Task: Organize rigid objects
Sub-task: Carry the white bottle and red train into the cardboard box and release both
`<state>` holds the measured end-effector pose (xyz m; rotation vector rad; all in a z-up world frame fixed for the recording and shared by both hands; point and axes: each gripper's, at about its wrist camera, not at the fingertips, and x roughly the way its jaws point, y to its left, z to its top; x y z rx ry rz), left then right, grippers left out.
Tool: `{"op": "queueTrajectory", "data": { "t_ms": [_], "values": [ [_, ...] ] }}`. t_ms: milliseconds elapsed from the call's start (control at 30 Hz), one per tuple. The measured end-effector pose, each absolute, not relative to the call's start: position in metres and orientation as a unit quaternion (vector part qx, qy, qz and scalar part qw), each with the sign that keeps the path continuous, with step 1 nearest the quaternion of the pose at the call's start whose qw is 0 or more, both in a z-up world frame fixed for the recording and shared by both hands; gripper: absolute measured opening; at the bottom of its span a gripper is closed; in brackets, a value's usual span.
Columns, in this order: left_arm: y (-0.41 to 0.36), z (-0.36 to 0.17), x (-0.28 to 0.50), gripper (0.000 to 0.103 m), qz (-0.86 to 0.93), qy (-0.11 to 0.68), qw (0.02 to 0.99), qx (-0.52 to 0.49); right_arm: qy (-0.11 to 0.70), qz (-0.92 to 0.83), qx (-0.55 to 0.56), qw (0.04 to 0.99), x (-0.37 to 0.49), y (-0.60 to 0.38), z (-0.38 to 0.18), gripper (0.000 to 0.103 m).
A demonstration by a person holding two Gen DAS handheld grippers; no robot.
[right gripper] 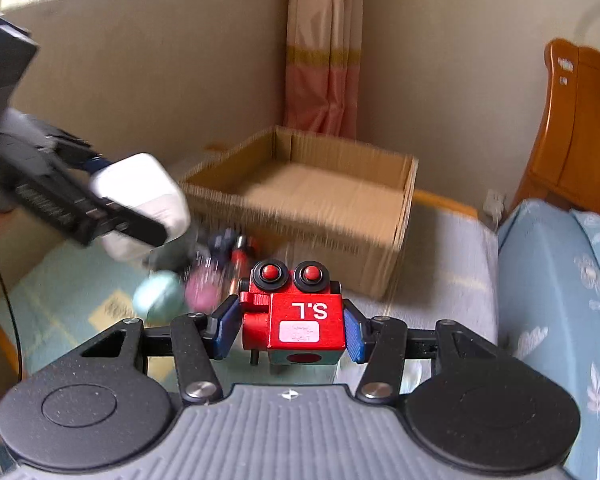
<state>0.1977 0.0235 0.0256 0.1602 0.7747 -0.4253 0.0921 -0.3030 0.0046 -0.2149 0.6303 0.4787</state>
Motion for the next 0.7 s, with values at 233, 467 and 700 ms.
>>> {"op": "queueTrajectory", "data": {
  "t_ms": [233,467,700],
  "values": [
    [0.018,0.028,0.278,0.083,-0.172,0.382,0.906,0.065,0.284,0.23,-0.11,0.924,0.131,-0.3,0.02,0.057],
    [0.014,0.017,0.339,0.083,-0.15,0.391,0.906,0.062,0.275,0.225,-0.112,0.928,0.157,-0.302,0.031,0.057],
    [0.021,0.007,0.363,0.095,-0.117,0.385,0.914,0.043,0.278,0.216,-0.111,0.929,0.175,-0.302,0.028,0.057]
  ]
}}
